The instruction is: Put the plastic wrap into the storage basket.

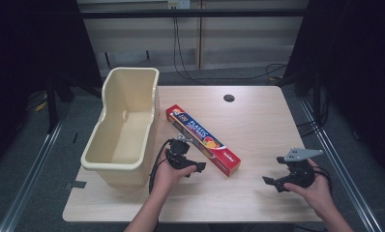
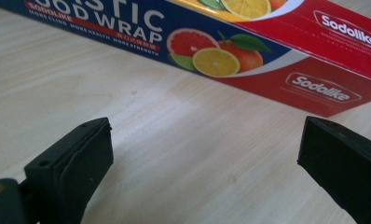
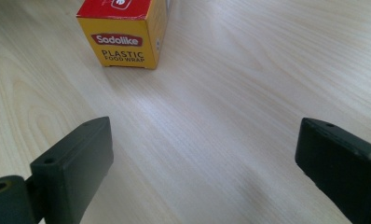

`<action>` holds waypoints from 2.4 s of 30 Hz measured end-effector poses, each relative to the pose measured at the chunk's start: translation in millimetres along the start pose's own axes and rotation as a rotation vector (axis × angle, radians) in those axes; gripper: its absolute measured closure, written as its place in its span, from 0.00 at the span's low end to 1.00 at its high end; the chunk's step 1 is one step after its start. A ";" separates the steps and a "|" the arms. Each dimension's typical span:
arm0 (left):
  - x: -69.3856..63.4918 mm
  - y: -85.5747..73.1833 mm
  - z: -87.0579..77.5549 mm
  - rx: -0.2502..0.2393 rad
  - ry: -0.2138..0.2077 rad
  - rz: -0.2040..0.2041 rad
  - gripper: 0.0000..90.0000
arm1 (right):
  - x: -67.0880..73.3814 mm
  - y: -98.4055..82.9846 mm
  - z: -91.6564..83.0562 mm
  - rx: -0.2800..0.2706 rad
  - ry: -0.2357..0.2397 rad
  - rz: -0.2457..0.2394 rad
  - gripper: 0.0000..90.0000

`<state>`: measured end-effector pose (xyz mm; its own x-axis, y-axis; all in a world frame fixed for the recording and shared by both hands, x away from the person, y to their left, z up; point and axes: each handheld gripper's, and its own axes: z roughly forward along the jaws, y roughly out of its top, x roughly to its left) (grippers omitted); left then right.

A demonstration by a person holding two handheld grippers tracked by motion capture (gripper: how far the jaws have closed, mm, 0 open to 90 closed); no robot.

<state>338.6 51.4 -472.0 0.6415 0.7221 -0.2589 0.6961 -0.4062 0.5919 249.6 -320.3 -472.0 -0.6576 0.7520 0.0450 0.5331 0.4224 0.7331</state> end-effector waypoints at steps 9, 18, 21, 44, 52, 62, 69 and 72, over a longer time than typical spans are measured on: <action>-2.1 16.1 1.1 -0.005 0.009 -0.003 0.03 | 1.7 3.5 4.0 -0.001 0.011 -0.021 0.05; -7.7 43.8 1.0 -0.005 0.008 0.002 0.11 | 3.5 5.1 5.7 -0.002 0.019 -0.024 0.05; -10.2 51.5 1.9 0.008 -0.006 0.008 0.28 | 3.7 5.3 5.3 -0.008 0.017 -0.020 0.05; -45.4 95.6 40.1 0.068 -0.051 0.094 0.80 | 0.9 5.3 4.0 -0.020 0.021 -0.017 0.05; -49.1 99.5 49.8 0.060 -0.047 0.104 0.83 | 1.2 5.4 4.3 -0.017 0.030 -0.020 0.05; -52.1 99.0 58.4 0.105 -0.069 0.074 0.94 | 0.8 5.1 5.2 -0.011 0.018 -0.021 0.05; -50.1 92.4 47.9 0.147 -0.087 0.062 0.97 | 1.0 4.9 7.2 -0.005 0.025 -0.028 0.05; -49.5 86.7 42.9 0.155 -0.085 0.057 0.97 | 1.4 5.5 6.9 -0.004 0.024 -0.024 0.05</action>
<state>381.0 -43.6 -440.6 0.7014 0.6484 -0.2960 0.6952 -0.5309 0.4846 255.3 -313.5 -472.6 -0.6831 0.7290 0.0435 0.5148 0.4384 0.7367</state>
